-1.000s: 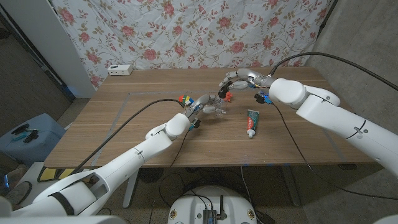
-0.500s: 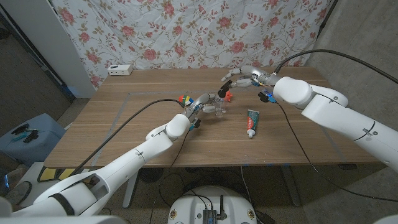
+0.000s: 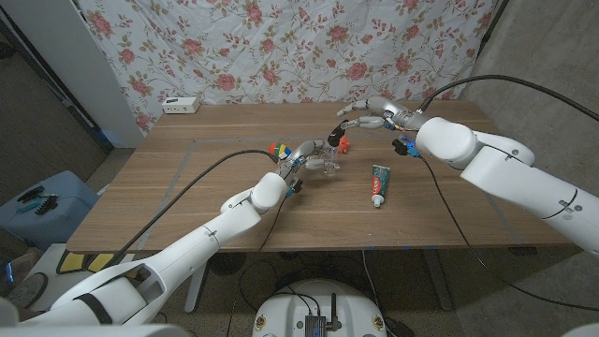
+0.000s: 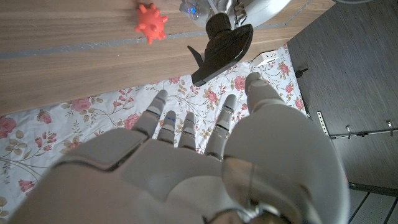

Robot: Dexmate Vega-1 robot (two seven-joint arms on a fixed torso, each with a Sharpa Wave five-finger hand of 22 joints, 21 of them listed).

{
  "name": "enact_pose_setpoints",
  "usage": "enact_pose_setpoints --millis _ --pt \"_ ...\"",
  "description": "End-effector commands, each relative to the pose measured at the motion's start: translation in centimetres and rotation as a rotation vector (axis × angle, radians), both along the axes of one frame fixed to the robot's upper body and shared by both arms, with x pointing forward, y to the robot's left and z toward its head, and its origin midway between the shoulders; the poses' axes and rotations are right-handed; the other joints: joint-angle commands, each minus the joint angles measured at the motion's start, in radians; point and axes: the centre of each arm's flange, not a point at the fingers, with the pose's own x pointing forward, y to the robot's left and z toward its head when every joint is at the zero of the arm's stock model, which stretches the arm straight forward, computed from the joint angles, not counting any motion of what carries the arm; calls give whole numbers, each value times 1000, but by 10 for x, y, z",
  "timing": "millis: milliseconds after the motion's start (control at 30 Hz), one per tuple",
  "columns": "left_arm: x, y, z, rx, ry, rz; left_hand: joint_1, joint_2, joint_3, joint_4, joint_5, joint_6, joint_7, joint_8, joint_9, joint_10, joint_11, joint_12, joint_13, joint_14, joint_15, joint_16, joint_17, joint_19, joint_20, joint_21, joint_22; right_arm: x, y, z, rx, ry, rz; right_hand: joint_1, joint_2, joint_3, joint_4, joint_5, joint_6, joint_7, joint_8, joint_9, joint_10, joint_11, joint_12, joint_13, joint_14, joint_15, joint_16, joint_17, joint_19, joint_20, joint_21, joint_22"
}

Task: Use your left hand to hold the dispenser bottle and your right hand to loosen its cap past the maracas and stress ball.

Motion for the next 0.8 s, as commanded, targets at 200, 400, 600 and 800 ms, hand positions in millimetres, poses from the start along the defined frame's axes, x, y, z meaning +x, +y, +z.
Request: enact_pose_setpoints --millis 200,400,600,800 --pt "-4 -2 0 -4 -14 12 -45 97 97 87 -2 79 -24 8 4 58 -47 25 156 47 -116 8 4 8 -64 2 1 -12 5 -5 8 -20 -81 -113 -33 -57 32 -7 -3 48 -3 8 54 6 20 5 54 -8 17 7 36 -6 6 3" --pt "-5 -1 1 -4 -23 11 -47 98 98 88 -2 79 -26 8 4 58 -47 25 157 47 -116 8 5 9 -64 2 1 -16 10 -7 0 -36 -141 -173 -52 -86 49 -9 22 76 5 9 78 12 24 6 75 -9 20 7 55 -3 8 3" --pt "-6 1 1 -6 -26 14 -47 98 99 88 -2 79 -26 9 4 60 -48 25 156 47 -116 7 5 9 -63 2 1 -19 12 -8 -5 -42 -176 -212 -67 -105 60 -10 47 89 13 9 93 17 26 6 92 -8 23 7 64 -2 7 3" --pt "-7 2 2 -4 -28 13 -47 97 101 87 -2 78 -25 10 3 62 -46 26 157 47 -118 6 6 10 -64 2 2 -19 13 -9 -14 -33 -211 -222 -72 -111 60 -9 62 93 17 9 99 21 26 6 101 -10 23 7 69 -3 6 3"
